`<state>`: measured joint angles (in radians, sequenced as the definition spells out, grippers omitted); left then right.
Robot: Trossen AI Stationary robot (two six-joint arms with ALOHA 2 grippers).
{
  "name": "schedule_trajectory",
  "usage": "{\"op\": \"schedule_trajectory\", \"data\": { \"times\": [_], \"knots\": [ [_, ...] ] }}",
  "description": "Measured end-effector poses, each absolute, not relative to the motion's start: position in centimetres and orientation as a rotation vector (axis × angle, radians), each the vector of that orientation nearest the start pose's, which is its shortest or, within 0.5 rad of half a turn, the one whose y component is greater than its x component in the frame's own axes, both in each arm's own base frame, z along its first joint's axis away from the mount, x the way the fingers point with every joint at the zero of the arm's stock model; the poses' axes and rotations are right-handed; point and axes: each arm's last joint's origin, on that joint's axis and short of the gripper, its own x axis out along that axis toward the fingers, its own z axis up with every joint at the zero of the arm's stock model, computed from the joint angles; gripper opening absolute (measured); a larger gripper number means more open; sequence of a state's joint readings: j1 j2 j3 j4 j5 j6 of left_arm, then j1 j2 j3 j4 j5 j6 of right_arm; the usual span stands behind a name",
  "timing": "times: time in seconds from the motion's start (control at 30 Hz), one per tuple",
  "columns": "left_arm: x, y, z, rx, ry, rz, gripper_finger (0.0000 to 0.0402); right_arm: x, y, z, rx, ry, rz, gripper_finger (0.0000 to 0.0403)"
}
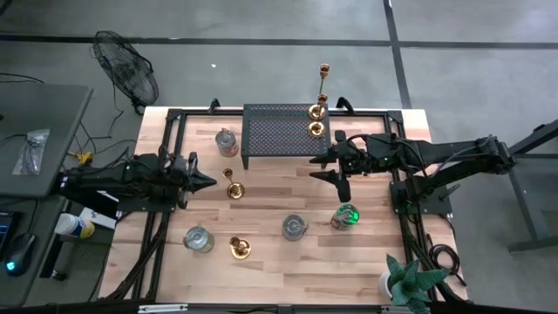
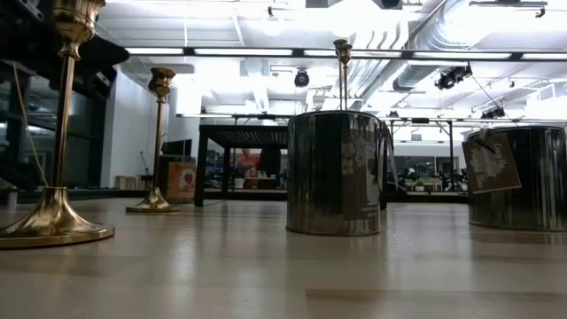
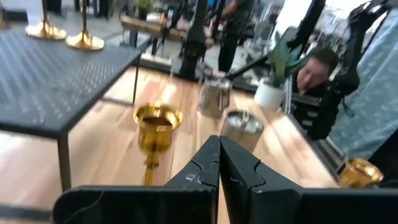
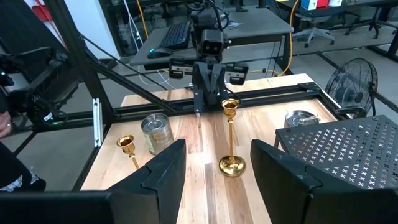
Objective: Pick & Place candle stick holders
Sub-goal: Put the orange scented candle on the shelf
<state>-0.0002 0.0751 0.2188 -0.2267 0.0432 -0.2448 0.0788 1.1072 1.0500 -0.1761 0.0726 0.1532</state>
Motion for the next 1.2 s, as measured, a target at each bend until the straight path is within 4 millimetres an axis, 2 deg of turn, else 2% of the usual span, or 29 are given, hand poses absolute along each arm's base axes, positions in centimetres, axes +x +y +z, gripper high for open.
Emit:
{"op": "schedule_trajectory", "data": {
  "times": [0.1,0.3,0.5,0.63,0.77,0.93,1.07,1.2],
  "knots": [
    [8.7,-0.1,21.0,-0.268,0.113,-0.026,0.0001,24.3,1.7,36.3,0.135,0.233,-0.012,0.0174],
    [8.2,0.5,22.4,-0.347,0.087,0.085,0.0001,24.3,1.7,36.3,0.135,0.233,-0.013,0.0174],
    [7.2,1.2,25.0,-0.353,0.141,0.219,0.0001,24.3,1.7,36.3,0.135,0.233,-0.014,0.0174],
    [7.5,1.9,27.1,-0.302,0.181,0.342,0.0018,24.3,1.7,36.3,0.134,0.233,-0.016,0.0174],
    [8.9,2.9,28.8,-0.226,0.247,0.412,0.0081,24.3,1.7,36.3,0.134,0.232,-0.016,0.0174],
    [10.9,4.5,30.3,-0.14,0.393,0.521,0.0195,24.3,1.7,36.3,0.134,0.232,-0.016,0.0174],
    [12.4,6.3,31.7,-0.122,0.522,0.659,0.028,24.3,1.7,36.3,0.134,0.233,-0.016,0.0174],
    [14.2,8.8,32.9,-0.141,0.672,0.74,0.0339,24.3,1.7,36.3,0.134,0.232,-0.016,0.0174]
  ]
}}
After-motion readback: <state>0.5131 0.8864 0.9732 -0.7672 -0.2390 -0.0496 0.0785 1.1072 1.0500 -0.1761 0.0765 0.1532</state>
